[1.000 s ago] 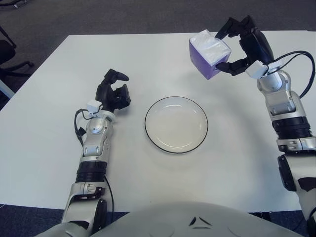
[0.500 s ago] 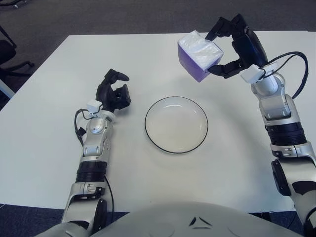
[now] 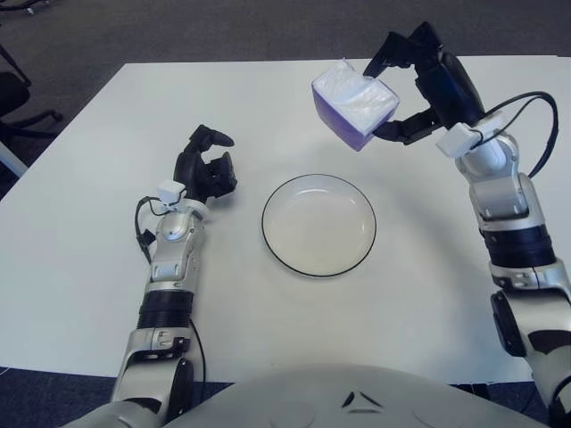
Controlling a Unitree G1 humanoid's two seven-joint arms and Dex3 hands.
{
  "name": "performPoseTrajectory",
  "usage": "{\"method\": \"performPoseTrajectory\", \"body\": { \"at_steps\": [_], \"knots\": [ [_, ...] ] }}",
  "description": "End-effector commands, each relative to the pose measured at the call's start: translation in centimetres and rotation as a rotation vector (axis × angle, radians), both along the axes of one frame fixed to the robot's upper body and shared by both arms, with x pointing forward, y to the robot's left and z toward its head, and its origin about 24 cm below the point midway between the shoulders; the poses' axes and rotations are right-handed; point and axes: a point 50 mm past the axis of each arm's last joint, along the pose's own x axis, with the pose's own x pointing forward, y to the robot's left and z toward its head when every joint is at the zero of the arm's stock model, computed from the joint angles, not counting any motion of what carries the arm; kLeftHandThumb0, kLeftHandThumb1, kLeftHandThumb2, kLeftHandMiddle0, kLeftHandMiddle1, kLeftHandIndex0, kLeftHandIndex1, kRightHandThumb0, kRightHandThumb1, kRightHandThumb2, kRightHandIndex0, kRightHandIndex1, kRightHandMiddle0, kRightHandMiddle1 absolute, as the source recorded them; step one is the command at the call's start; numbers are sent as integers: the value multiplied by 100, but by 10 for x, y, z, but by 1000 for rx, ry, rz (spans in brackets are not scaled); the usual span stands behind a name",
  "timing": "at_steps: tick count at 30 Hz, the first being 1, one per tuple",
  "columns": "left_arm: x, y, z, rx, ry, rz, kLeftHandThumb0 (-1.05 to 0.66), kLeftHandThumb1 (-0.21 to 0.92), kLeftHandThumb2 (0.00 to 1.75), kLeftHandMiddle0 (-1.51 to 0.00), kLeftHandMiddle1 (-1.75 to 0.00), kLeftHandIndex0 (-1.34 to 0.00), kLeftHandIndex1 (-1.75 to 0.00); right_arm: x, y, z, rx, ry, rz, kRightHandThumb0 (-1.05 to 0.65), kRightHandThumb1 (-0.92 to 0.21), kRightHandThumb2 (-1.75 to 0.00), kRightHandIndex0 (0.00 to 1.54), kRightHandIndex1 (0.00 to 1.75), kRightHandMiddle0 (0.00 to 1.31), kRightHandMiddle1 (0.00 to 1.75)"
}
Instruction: Put the tissue paper into the plate.
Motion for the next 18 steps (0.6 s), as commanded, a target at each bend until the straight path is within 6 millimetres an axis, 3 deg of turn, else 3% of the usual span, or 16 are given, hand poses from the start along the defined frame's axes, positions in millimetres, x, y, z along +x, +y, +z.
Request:
{"method": "performPoseTrajectory", "body": {
  "at_steps": [1, 4, 18],
  "knots": [
    [-44, -12, -83, -105, 307, 25, -42, 50, 109, -125, -175, -47, -175, -4, 1, 3, 53, 0, 42, 54, -13, -154, 76, 175, 97, 175],
    [-44, -12, -84, -104, 308, 25, -43, 50, 109, -125, -175, -48, -175, -15, 6, -1, 67, -1, 68, 55, -12, -155, 77, 175, 98, 175],
    [-42, -11, -84, -105, 311, 18, -42, 51, 108, -125, -175, -47, -175, -18, 7, -3, 46, -19, 96, 55, -11, -156, 78, 175, 99, 175]
  ]
}}
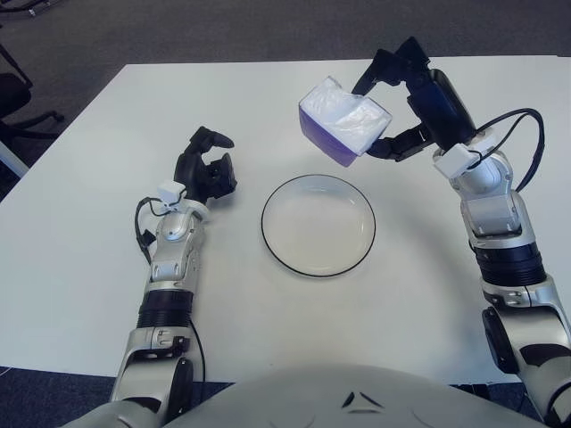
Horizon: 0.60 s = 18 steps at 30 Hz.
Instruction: Put the tissue paper into the plate.
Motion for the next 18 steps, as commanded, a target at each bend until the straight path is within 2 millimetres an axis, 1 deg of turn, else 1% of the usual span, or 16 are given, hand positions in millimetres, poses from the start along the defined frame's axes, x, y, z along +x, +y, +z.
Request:
{"method": "performPoseTrajectory", "body": {
  "at_steps": [1, 8, 11, 15, 18],
  "knots": [
    [-43, -11, -81, -105, 296, 22, -42, 51, 108, -125, -175, -47, -175, -10, 1, 3, 20, -26, 45, 55, -11, -156, 78, 175, 99, 175],
    [-42, -10, -81, -100, 288, 18, -42, 51, 108, -126, -175, -46, -175, -15, 3, -2, 18, 8, 114, 56, -11, -157, 78, 175, 100, 175],
    [-42, -10, -81, -97, 287, 18, -42, 51, 108, -126, -175, -46, -175, -21, 12, -7, 11, -1, 164, 56, -10, -158, 79, 175, 101, 175],
    [-42, -11, -81, -94, 287, 17, -42, 51, 108, -126, -175, -46, -175, -22, 11, -11, -5, 24, 202, 56, -10, -158, 79, 175, 102, 175],
    [-42, -11, -81, -92, 288, 18, -42, 51, 108, -126, -175, -46, -175, -24, 12, -14, -29, 71, 251, 56, -10, -157, 78, 175, 99, 175]
  ]
}}
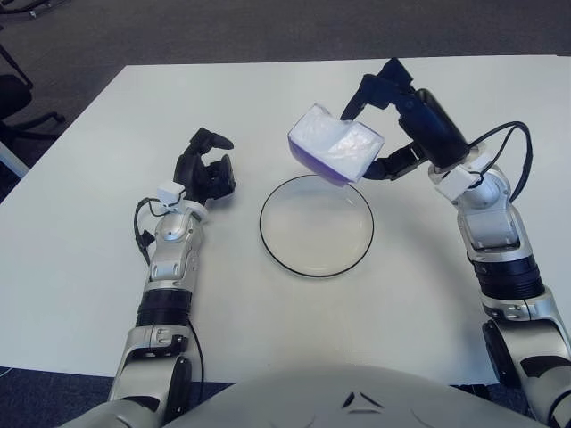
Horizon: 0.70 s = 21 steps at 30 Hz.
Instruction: Put the tissue paper into the plate.
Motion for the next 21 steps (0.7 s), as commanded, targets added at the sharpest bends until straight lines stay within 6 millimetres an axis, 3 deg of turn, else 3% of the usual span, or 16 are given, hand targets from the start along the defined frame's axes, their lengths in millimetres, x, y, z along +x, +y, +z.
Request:
{"method": "performPoseTrajectory", "body": {
  "at_steps": [1, 21],
  "knots": [
    [-43, -13, -79, -101, 291, 24, -42, 51, 108, -126, -175, -46, -175, -8, 3, 0, -16, 32, 98, 56, -11, -157, 78, 175, 98, 175],
    [-44, -15, -78, -105, 295, 32, -42, 51, 107, -126, -175, -46, -175, -14, 1, -8, -284, 273, 235, 54, -14, -152, 75, 175, 93, 175]
  ]
}}
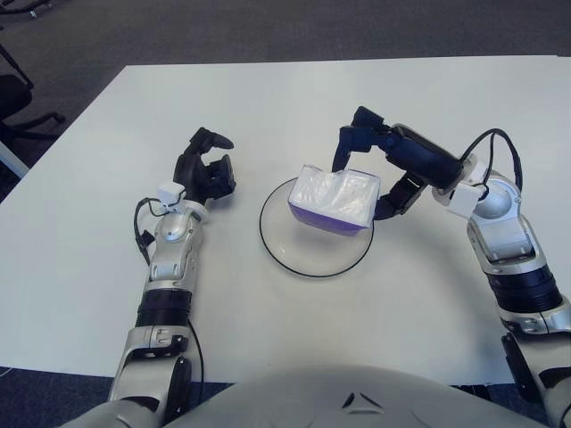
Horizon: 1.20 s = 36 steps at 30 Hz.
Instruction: Put the tissue paper into the plate.
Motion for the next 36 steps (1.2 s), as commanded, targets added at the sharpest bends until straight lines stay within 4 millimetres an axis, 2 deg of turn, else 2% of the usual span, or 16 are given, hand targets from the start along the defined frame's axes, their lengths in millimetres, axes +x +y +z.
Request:
{"method": "performPoseTrajectory", "body": {
  "at_steps": [1, 5, 8, 11, 15, 17, 19, 23, 27, 32, 36],
  "knots": [
    [-44, -15, -79, -107, 299, 34, -42, 51, 107, -127, -175, -46, -175, -4, 1, 7, -29, 30, 52, 54, -14, -152, 75, 175, 93, 175],
    [-44, -15, -79, -107, 301, 38, -42, 51, 108, -127, -175, -47, -175, -5, 1, 5, -66, 68, 48, 53, -16, -150, 73, 175, 89, 175],
    [-44, -15, -79, -107, 301, 39, -42, 51, 108, -127, -175, -47, -175, -6, 1, 6, -78, 84, 42, 51, -20, -145, 70, 175, 78, 175],
    [-44, -16, -78, -108, 302, 38, -42, 51, 108, -127, -175, -47, -175, -6, 2, 6, -146, 101, 28, 17, -13, -149, 74, 175, 69, 162],
    [-44, -15, -78, -106, 303, 39, -42, 50, 108, -128, -175, -47, -175, -5, 0, 6, -195, 97, 12, 4, -25, -135, 68, 175, 55, 157],
    [-45, -15, -79, -106, 304, 39, -42, 50, 109, -128, -175, -47, -175, -6, -1, 5, -221, 91, 20, 1, -43, -112, 56, 175, 44, 153],
    [-45, -15, -79, -109, 306, 40, -42, 50, 109, -128, -175, -47, -175, -6, -1, 4, -237, 91, 41, -19, -39, -105, 33, 161, 26, 147],
    [-45, -15, -79, -124, 313, 45, -42, 50, 109, -127, -175, -47, -175, -7, -1, 2, -248, 101, 96, -42, -36, -98, 14, 119, 8, 135],
    [-45, -15, -80, -136, 318, 51, -43, 49, 110, -126, -175, -48, -175, -7, -2, 1, -256, 95, 117, -51, -38, -92, 8, 99, 2, 127],
    [-45, -16, -79, -141, 321, 60, -44, 45, 115, -126, -175, -51, -175, -7, -2, 0, -276, 70, 133, -67, -50, -75, 5, 74, 0, 112],
    [-45, -16, -79, -138, 328, 70, -45, 43, 118, -126, -175, -53, -175, -6, -3, -1, -288, 42, 136, -75, -60, -63, 5, 63, 0, 105]
  ]
}}
